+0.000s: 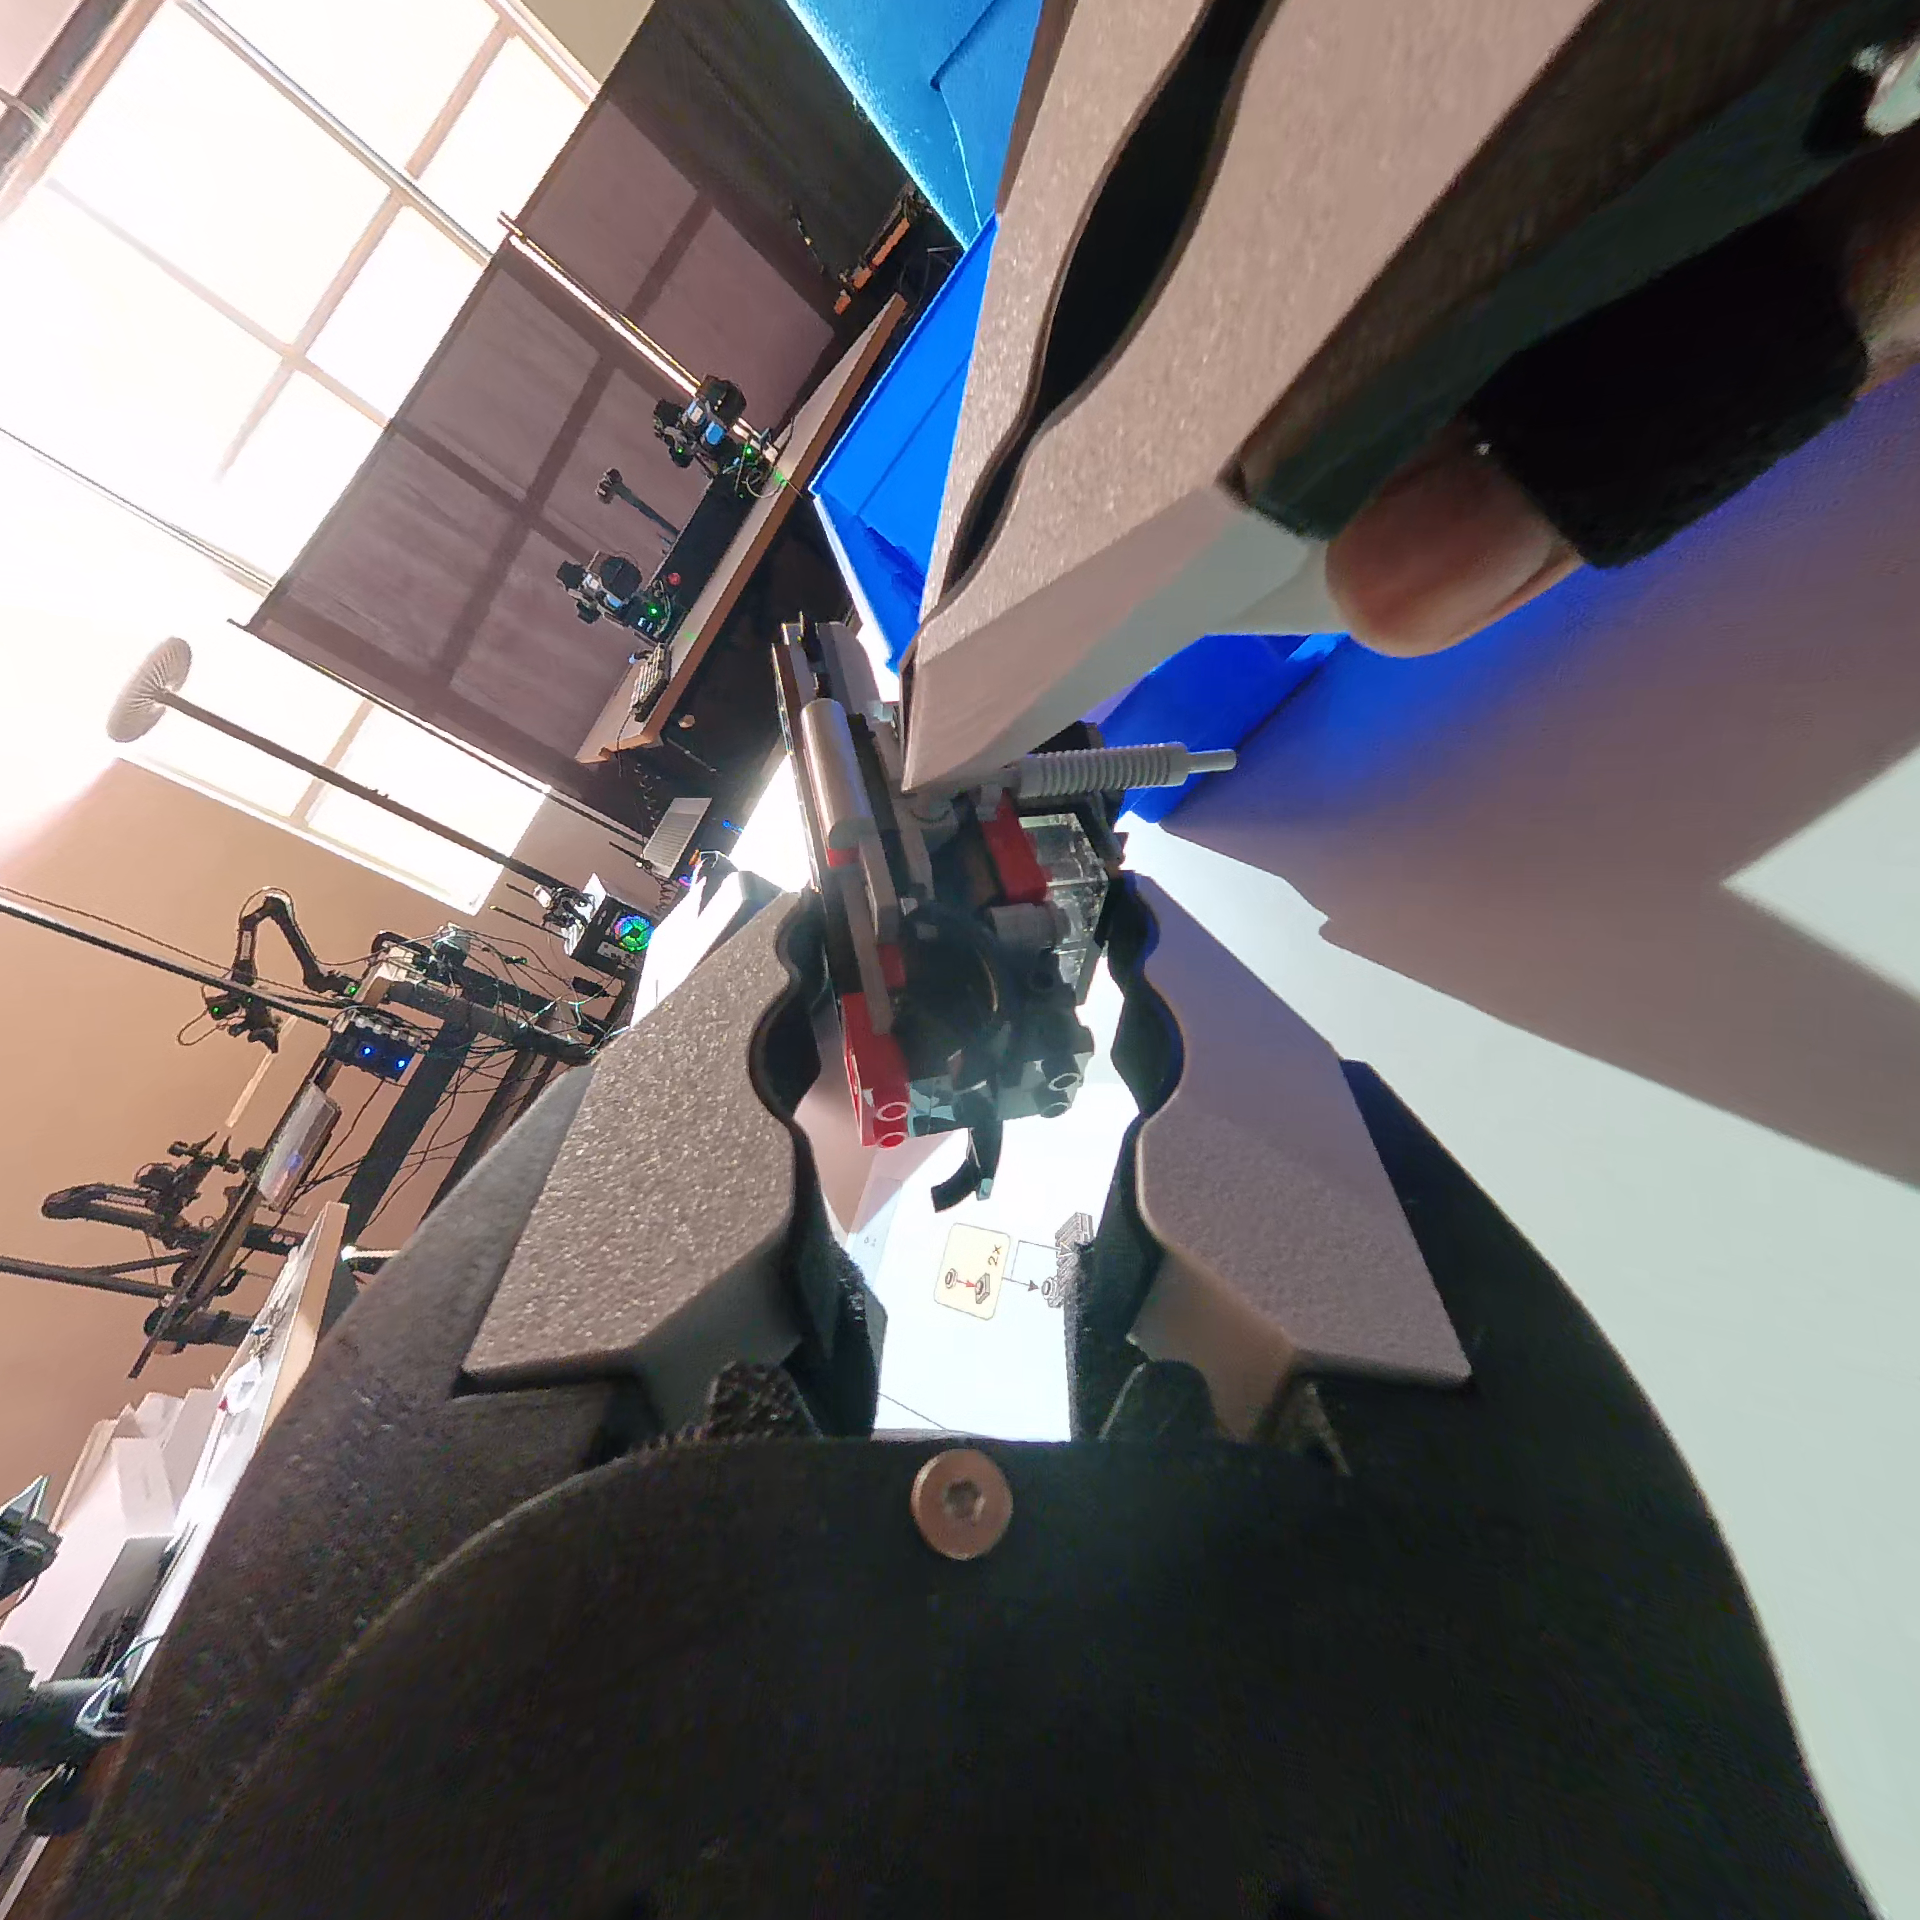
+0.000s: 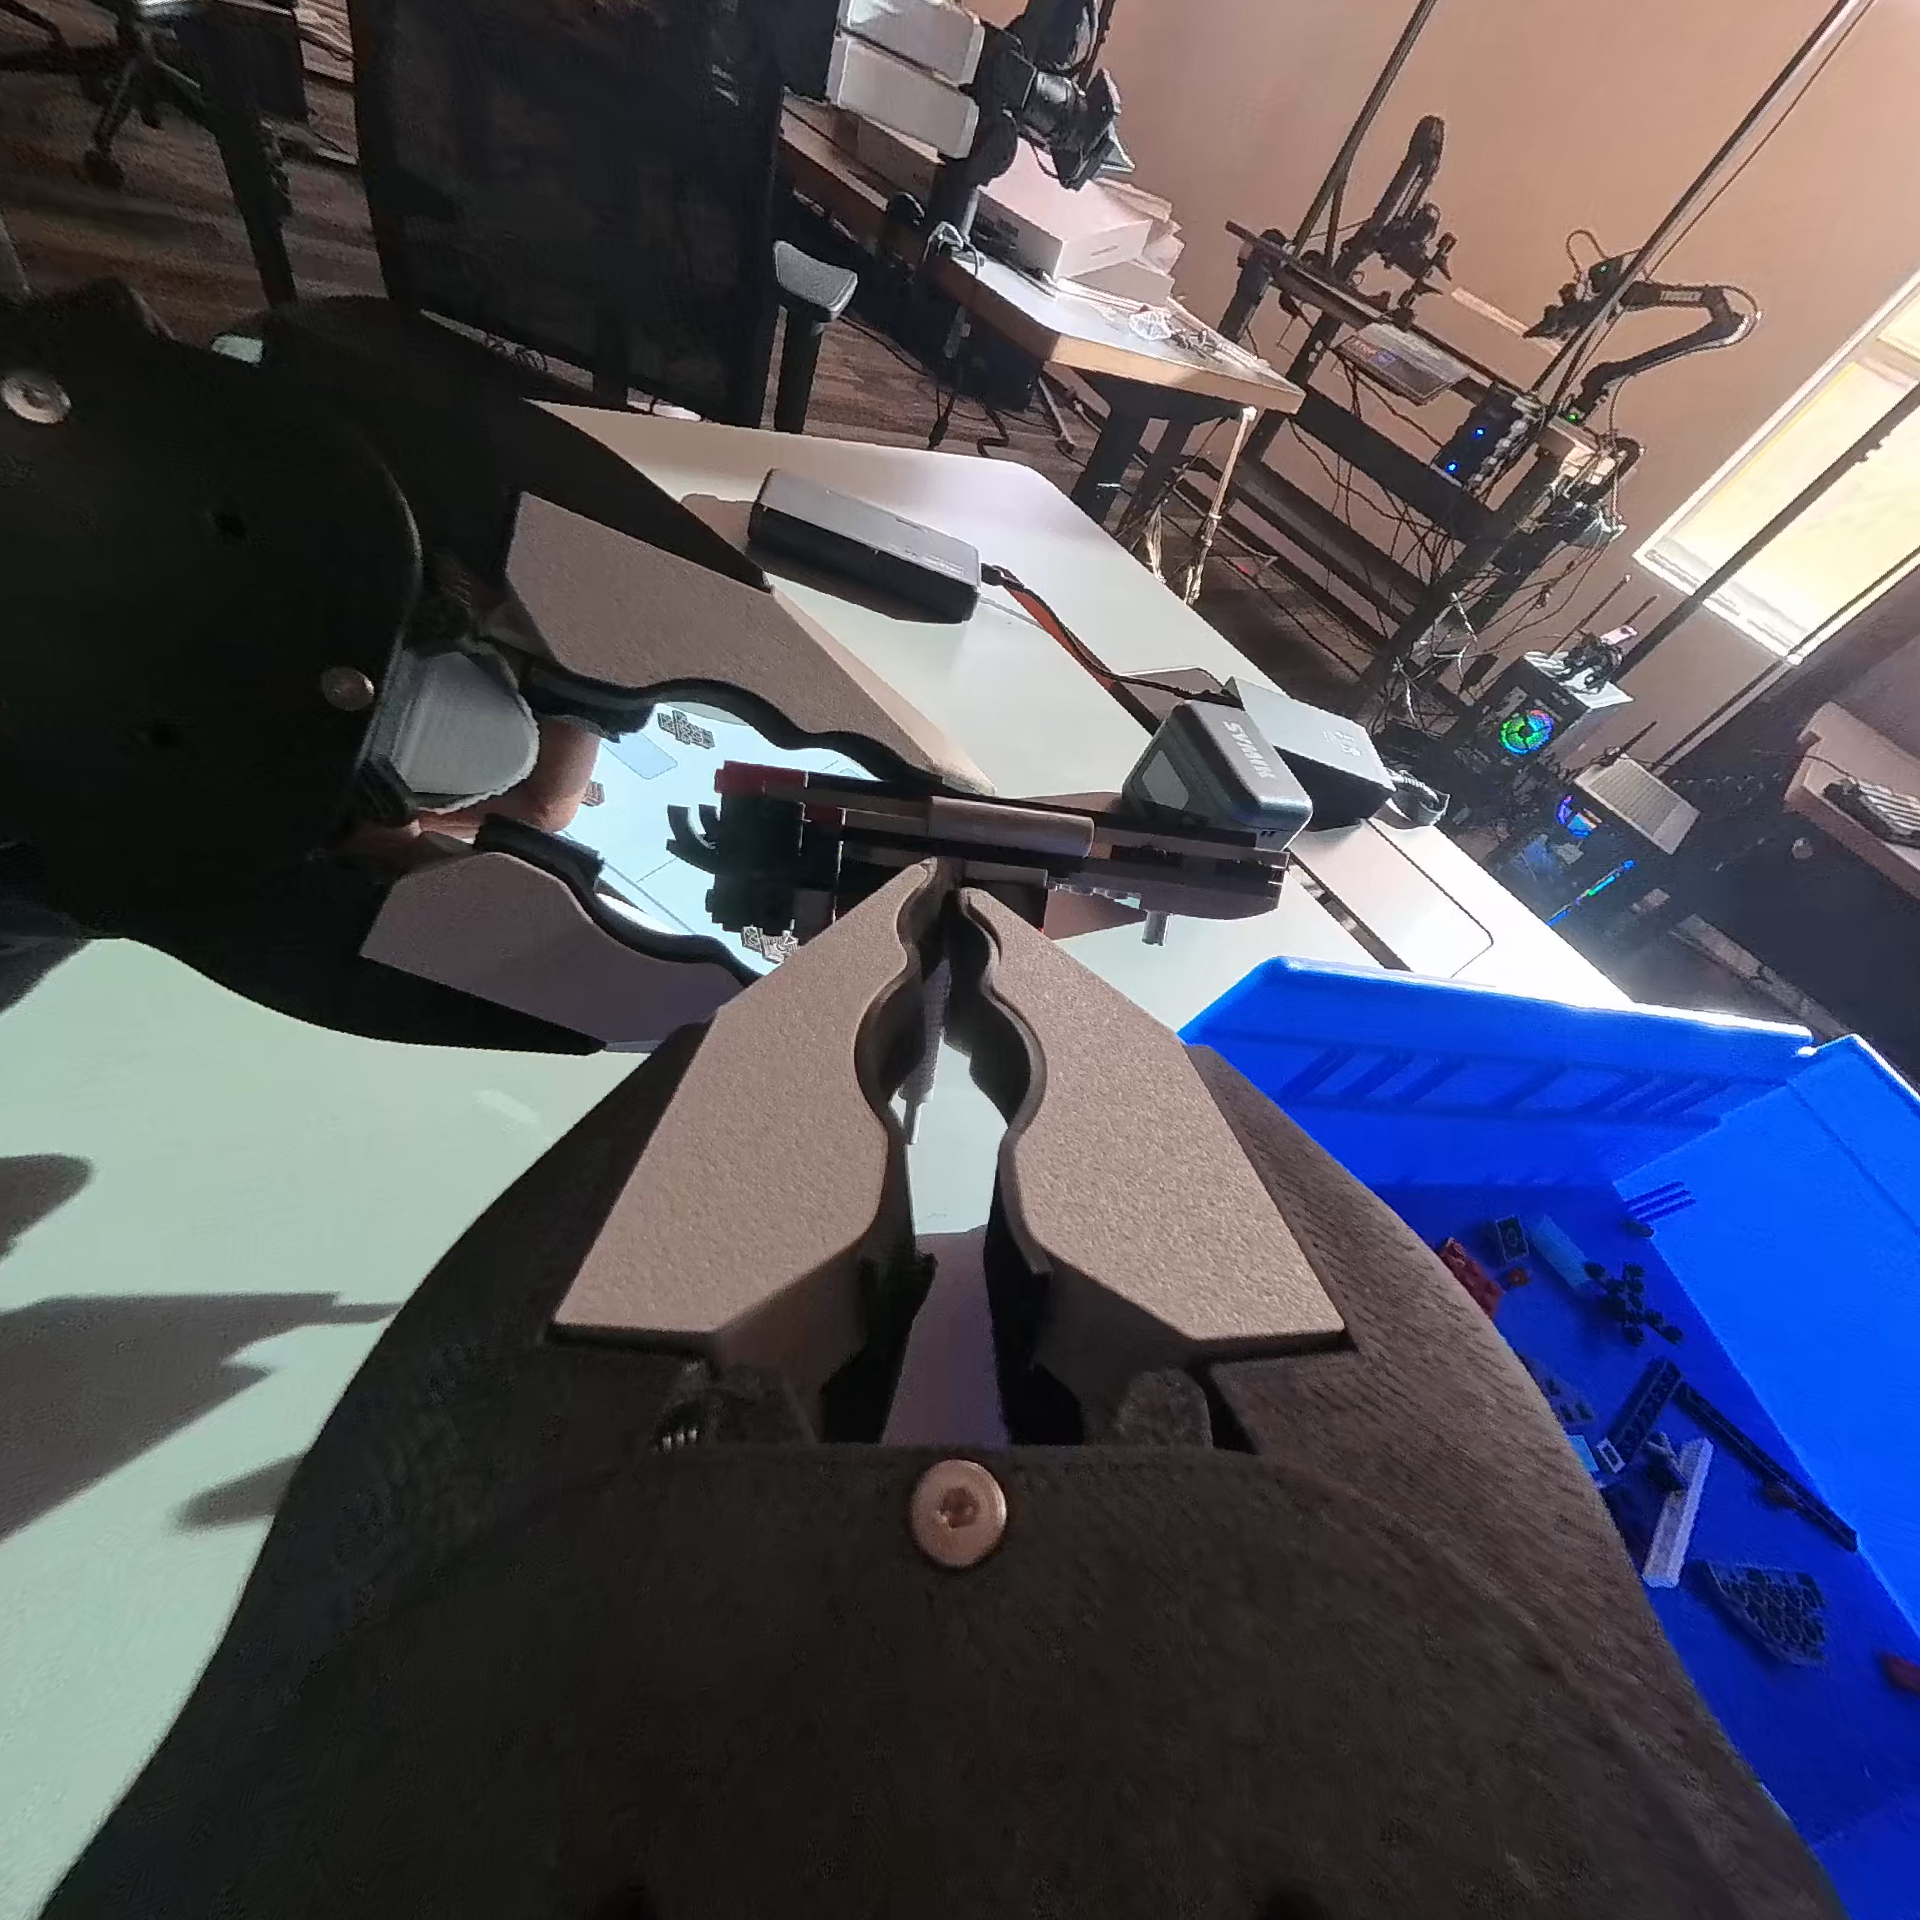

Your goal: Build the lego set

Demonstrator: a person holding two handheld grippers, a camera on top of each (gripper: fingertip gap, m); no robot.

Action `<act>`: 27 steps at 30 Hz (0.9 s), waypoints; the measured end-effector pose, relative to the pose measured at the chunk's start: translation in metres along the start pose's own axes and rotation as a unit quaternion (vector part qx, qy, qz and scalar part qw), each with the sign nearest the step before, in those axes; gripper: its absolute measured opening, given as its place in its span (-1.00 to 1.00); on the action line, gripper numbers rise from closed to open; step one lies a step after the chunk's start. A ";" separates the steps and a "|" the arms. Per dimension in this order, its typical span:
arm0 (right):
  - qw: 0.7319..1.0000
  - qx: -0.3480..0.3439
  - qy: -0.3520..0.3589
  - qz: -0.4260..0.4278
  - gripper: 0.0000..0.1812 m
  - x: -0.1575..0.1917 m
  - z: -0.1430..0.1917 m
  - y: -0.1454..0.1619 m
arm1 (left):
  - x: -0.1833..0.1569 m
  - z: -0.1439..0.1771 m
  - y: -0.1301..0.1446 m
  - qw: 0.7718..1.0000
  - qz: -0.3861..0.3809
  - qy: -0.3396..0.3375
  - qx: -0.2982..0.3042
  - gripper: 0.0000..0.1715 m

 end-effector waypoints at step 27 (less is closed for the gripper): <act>0.997 -0.058 0.021 -0.045 -0.98 -0.018 0.011 -0.010 | 0.011 -0.002 0.014 0.982 0.185 0.038 0.006 -0.35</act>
Point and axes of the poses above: each gripper's, where its closed fingertips meet, z back along the fingers, y out of its underside, x = y × z across the jaws, the point moved 8 cm from there along z, back along the fingers, and after that the axes turned 8 degrees about -x, right-handed, at the moved point
